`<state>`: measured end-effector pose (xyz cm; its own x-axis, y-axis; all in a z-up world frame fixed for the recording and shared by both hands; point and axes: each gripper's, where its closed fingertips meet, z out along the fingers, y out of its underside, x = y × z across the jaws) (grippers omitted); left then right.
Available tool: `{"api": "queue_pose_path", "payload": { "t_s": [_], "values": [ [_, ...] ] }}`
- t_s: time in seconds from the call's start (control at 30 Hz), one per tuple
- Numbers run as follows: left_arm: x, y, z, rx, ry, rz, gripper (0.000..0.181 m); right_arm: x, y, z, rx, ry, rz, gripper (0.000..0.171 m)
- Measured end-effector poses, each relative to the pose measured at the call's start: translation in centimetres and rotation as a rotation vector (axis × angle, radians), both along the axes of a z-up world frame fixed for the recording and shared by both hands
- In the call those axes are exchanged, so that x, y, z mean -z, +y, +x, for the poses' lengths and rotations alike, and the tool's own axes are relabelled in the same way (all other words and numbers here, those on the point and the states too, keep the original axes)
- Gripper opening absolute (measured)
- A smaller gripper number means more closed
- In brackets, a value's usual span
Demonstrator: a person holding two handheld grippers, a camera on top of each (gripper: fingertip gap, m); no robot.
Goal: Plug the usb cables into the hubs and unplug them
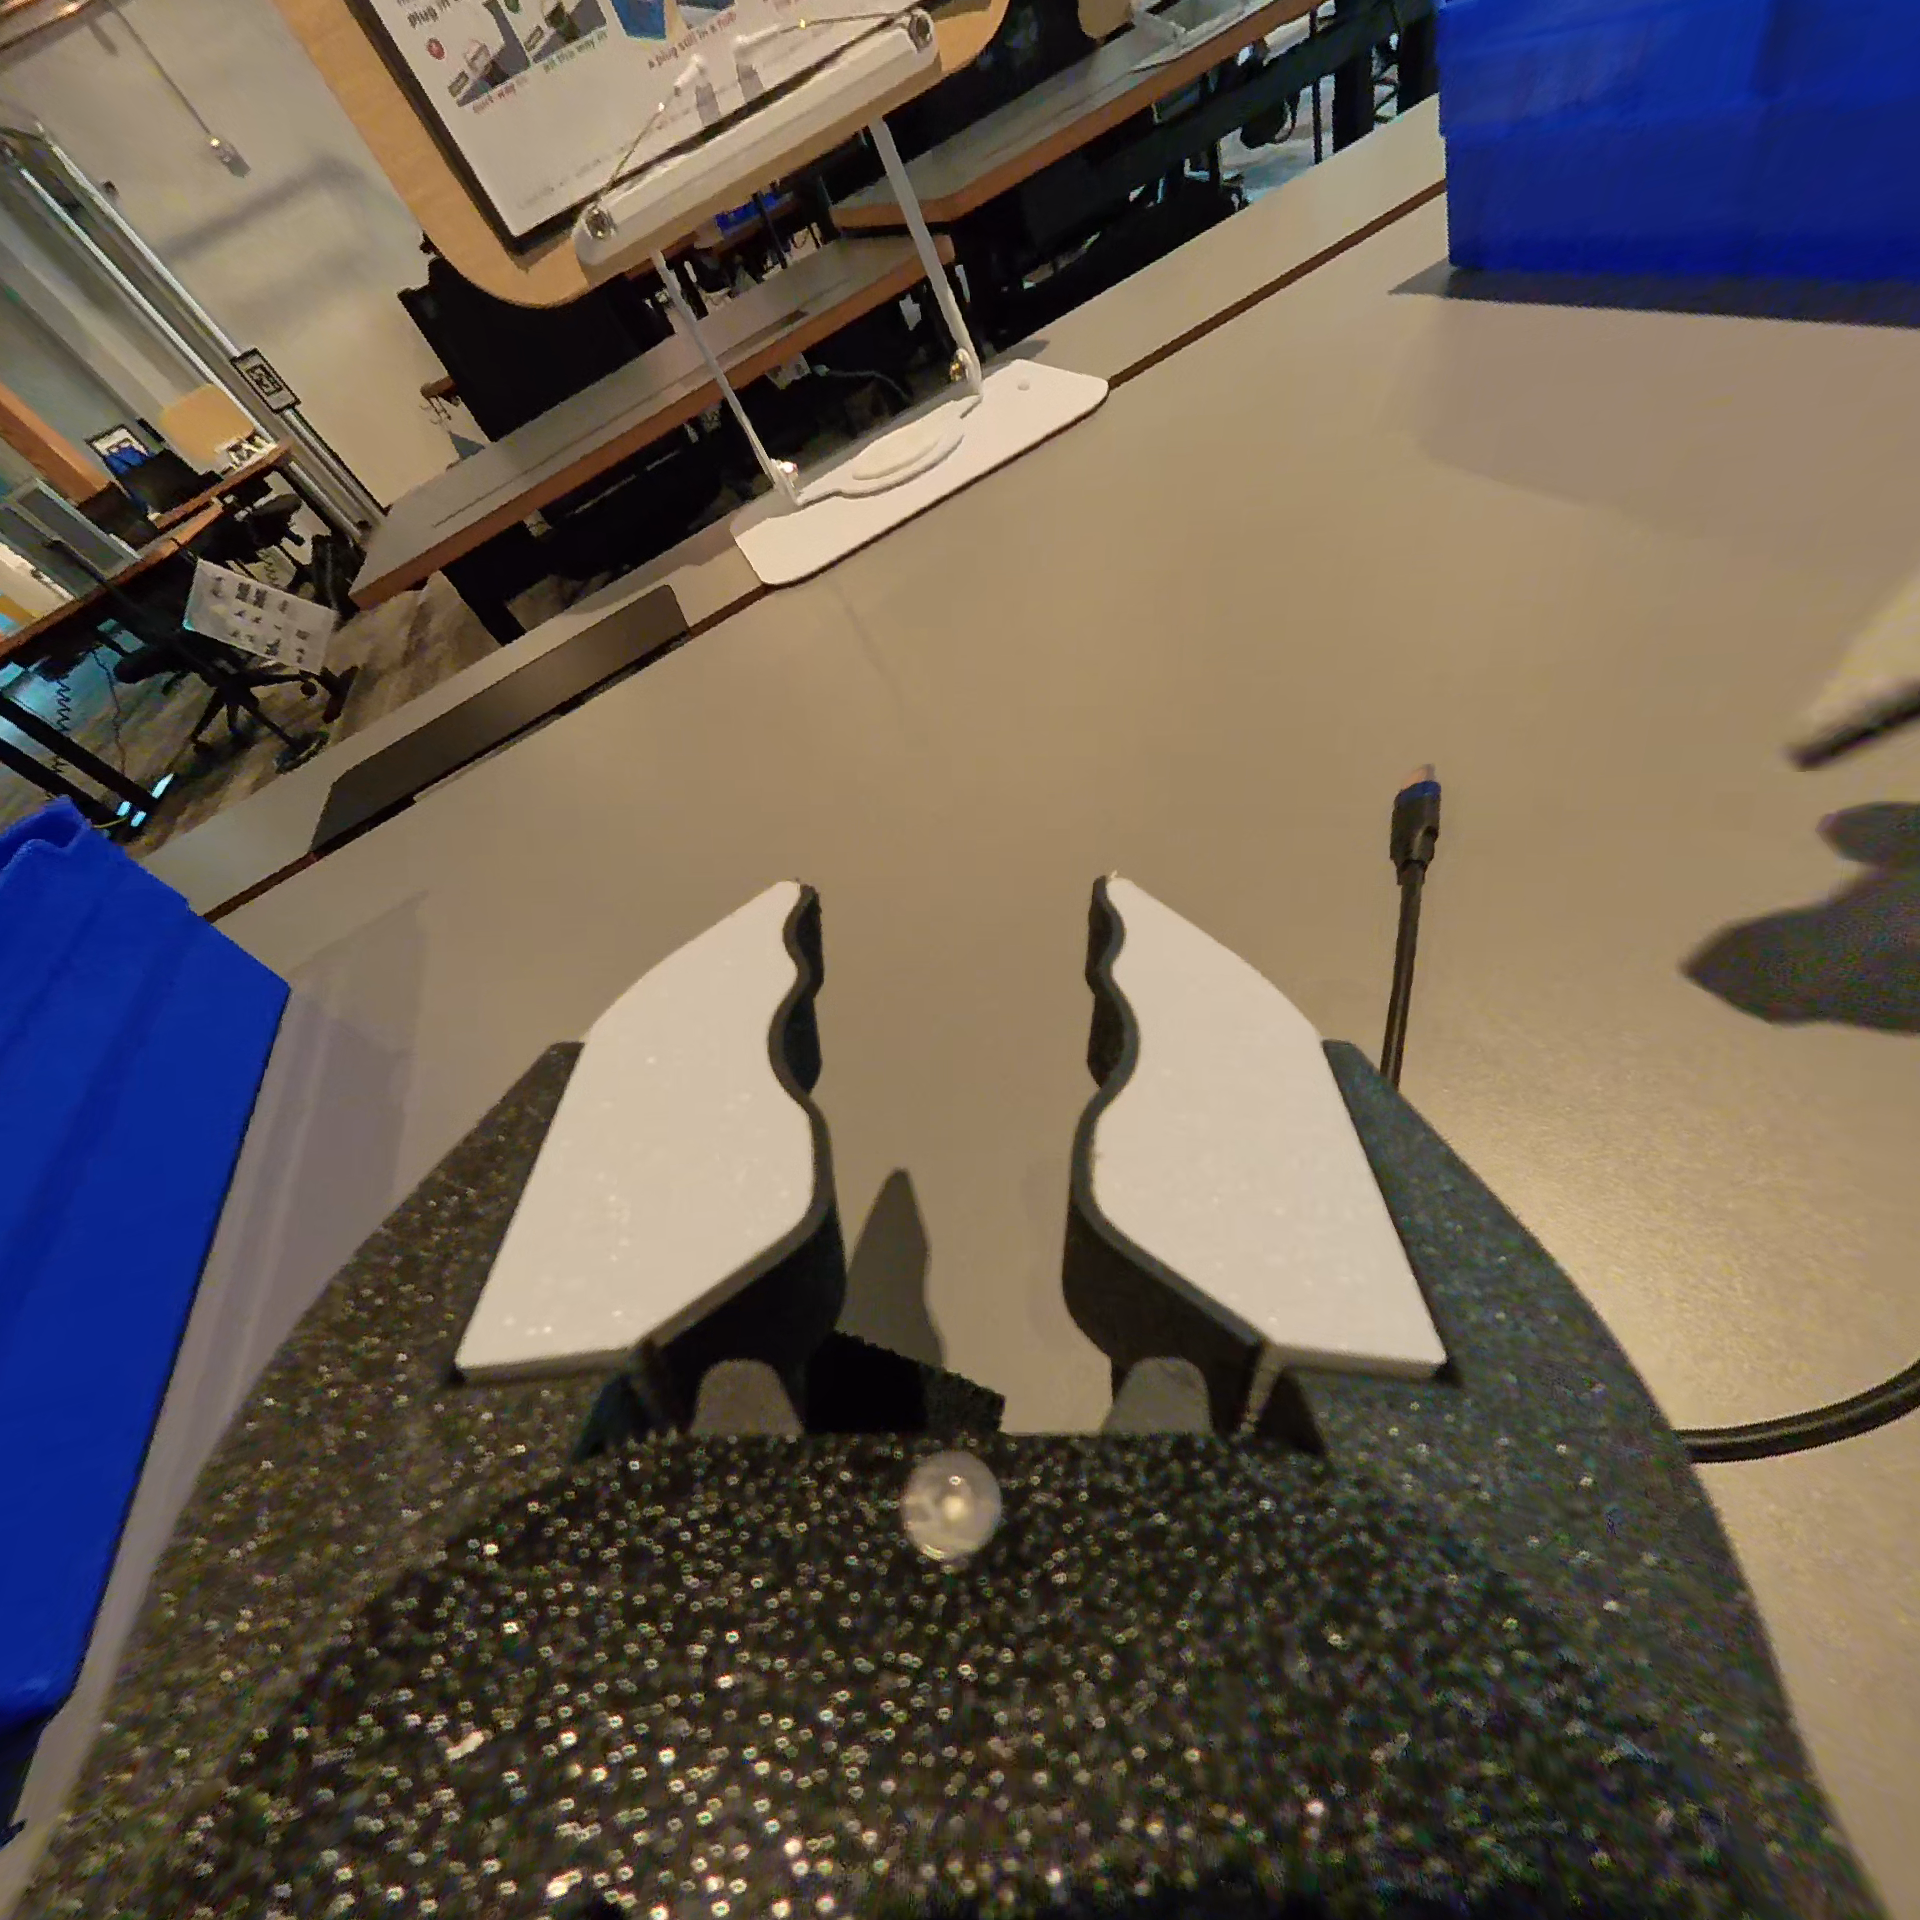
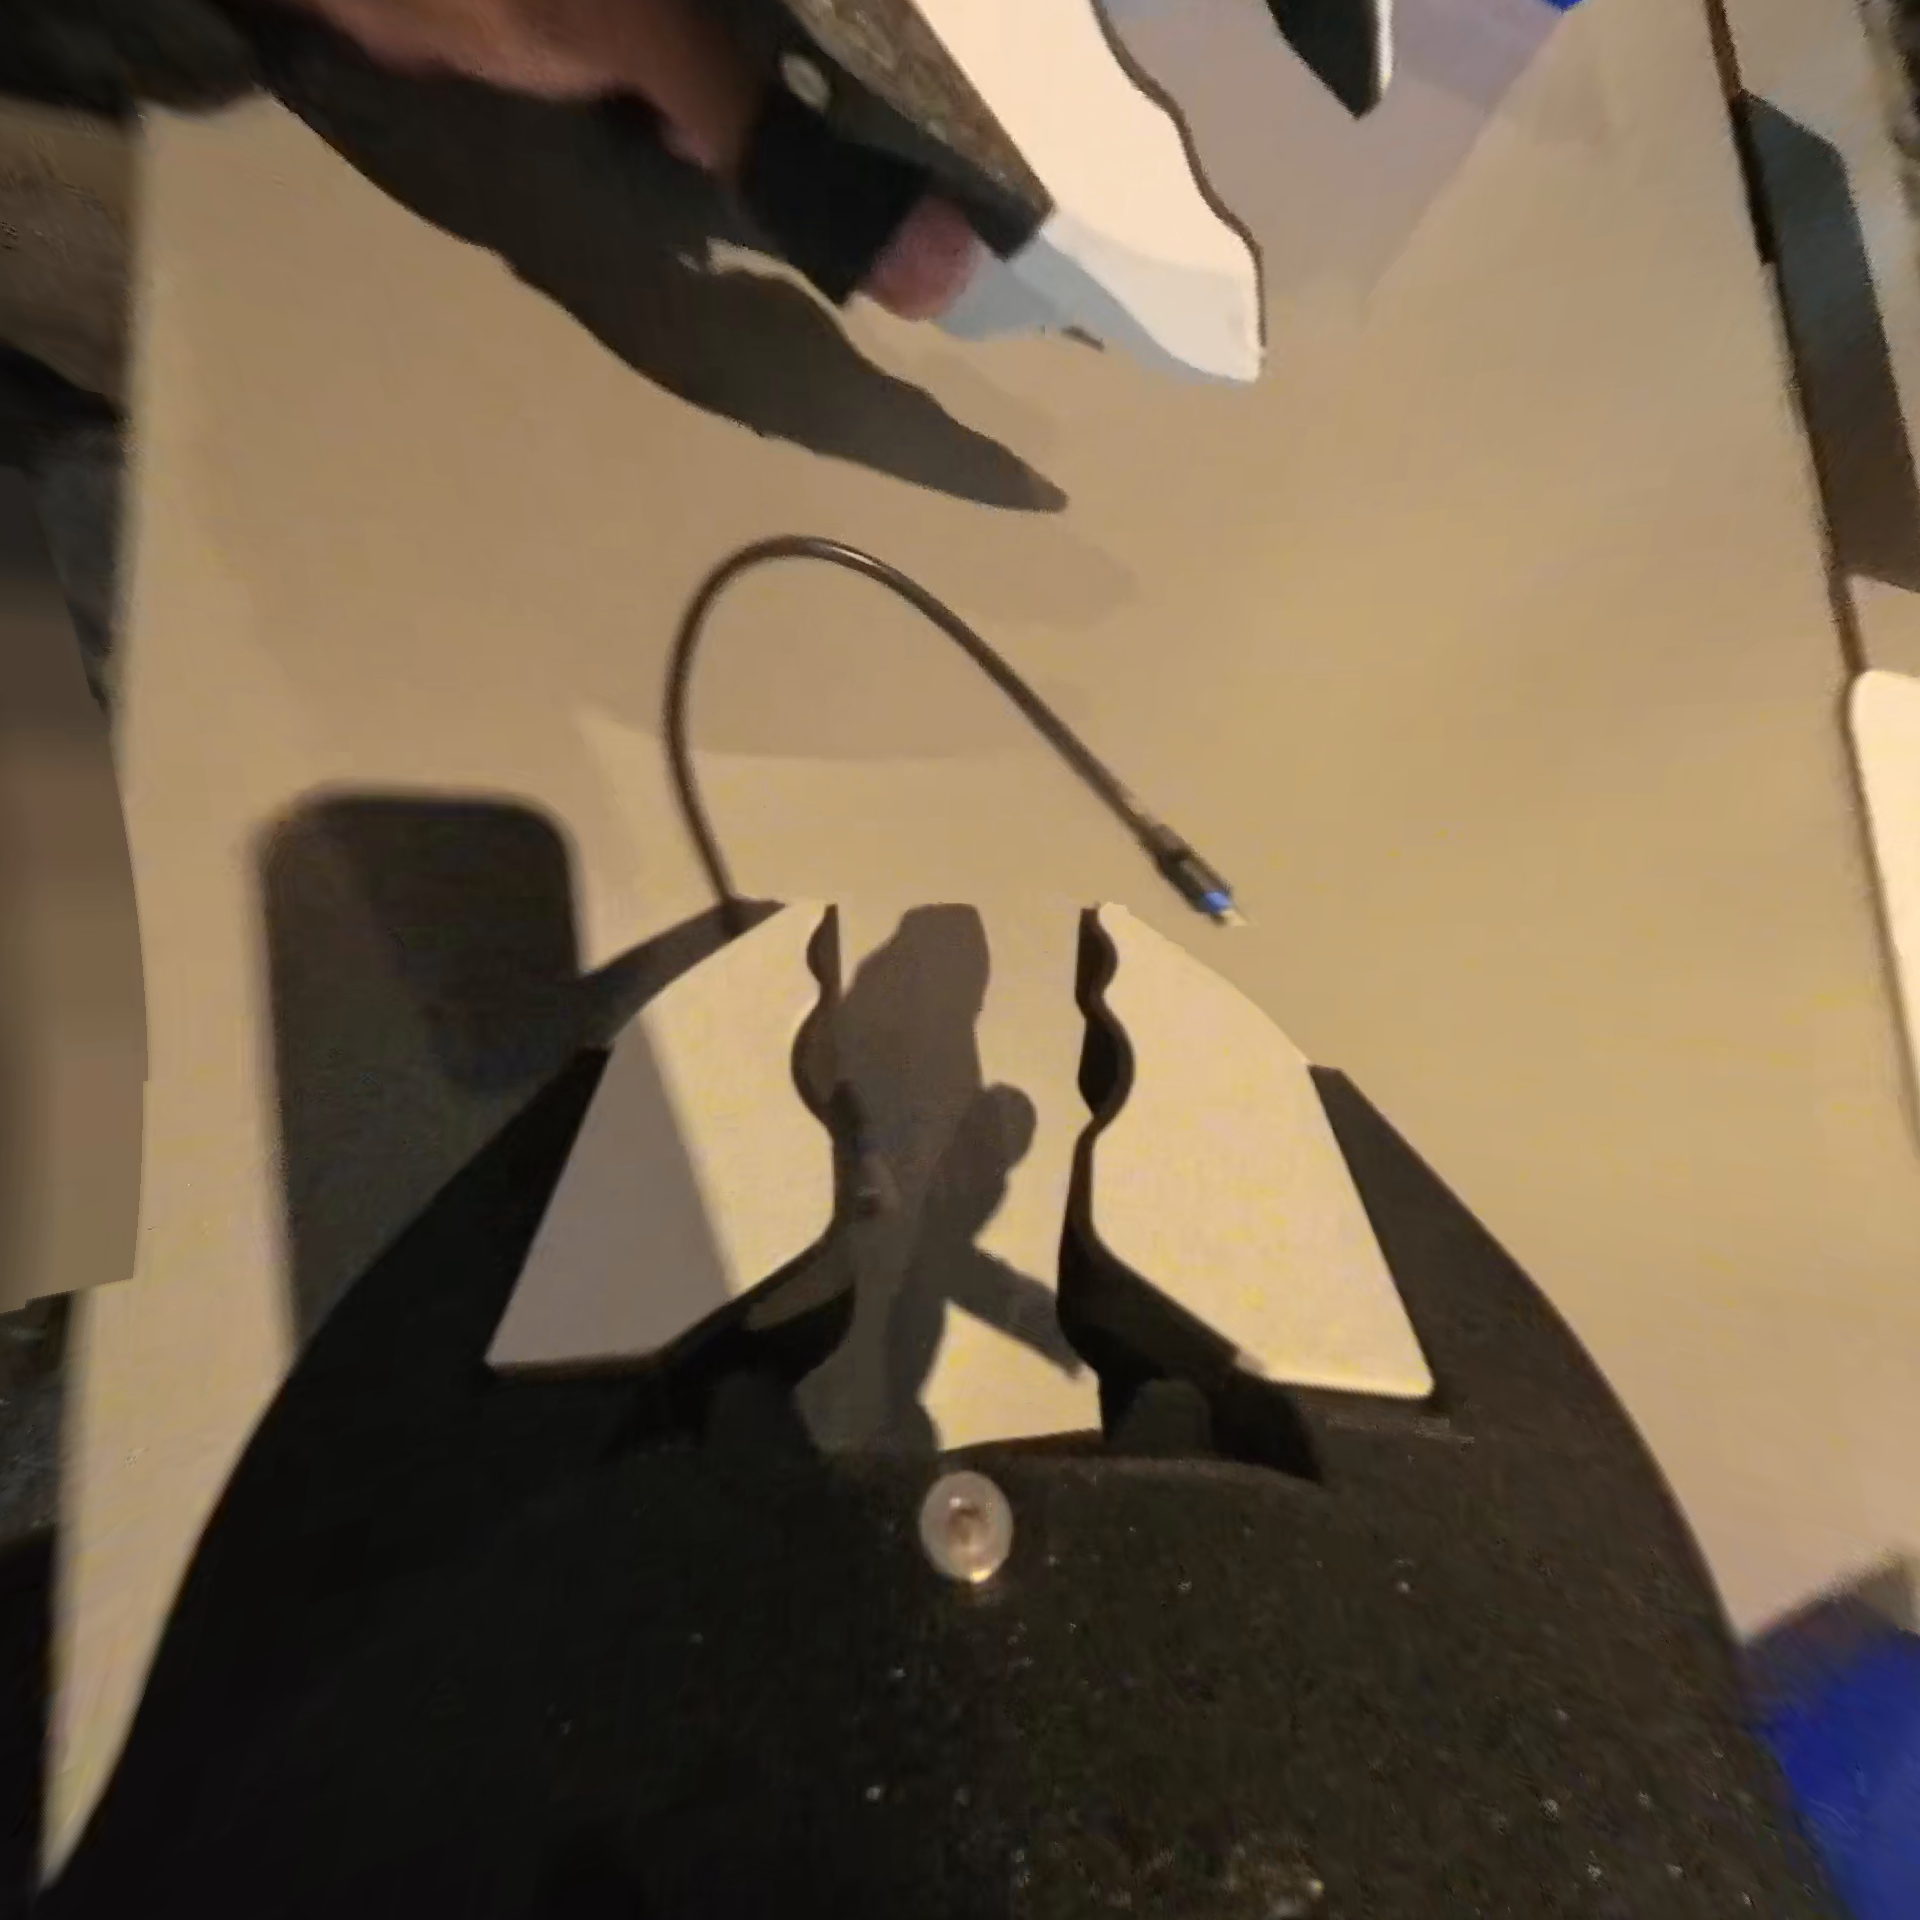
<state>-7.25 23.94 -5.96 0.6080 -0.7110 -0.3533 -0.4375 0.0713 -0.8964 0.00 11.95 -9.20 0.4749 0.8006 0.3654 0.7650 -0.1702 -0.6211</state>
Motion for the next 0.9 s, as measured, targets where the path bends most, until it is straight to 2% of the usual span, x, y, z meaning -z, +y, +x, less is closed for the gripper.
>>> {"api": "queue_pose_path", "payload": {
  "t_s": [0.1,0.2,0.4,0.47,0.53,0.57,0.63,0.8,0.9],
  "values": [
    [-0.2,0.0,-0.1,0.004,-0.022,-0.007,0.049,0.0,3.4,0.6,-0.036,-0.119,-0.020,0.049],
    [-0.3,0.1,-0.2,0.009,-0.044,-0.027,0.049,0.2,6.1,0.6,-0.128,-0.143,-0.070,0.049],
    [-0.4,0.1,-0.3,0.020,-0.072,-0.059,0.048,3.1,7.8,1.4,-0.220,-0.171,-0.305,0.048],
    [-0.4,0.2,-0.4,0.024,-0.082,-0.072,0.048,3.4,7.5,1.0,-0.234,-0.115,-0.379,0.042],
    [-0.4,0.2,-0.4,0.028,-0.091,-0.088,0.048,3.5,7.1,0.7,-0.241,-0.072,-0.429,0.024],
    [-0.4,0.3,-0.4,0.030,-0.096,-0.096,0.048,3.5,7.1,0.8,-0.241,-0.071,-0.424,0.012],
    [-0.4,0.3,-0.5,0.034,-0.106,-0.110,0.048,3.5,7.0,0.8,-0.227,-0.077,-0.396,0.008],
    [-0.6,0.3,-0.6,0.034,-0.126,-0.116,0.048,3.2,7.7,1.5,-0.129,-0.146,-0.132,0.006],
    [-0.7,0.3,-0.6,0.030,-0.122,-0.101,0.047,1.9,7.4,1.5,-0.061,-0.056,0.009,0.006]
  ]
}}
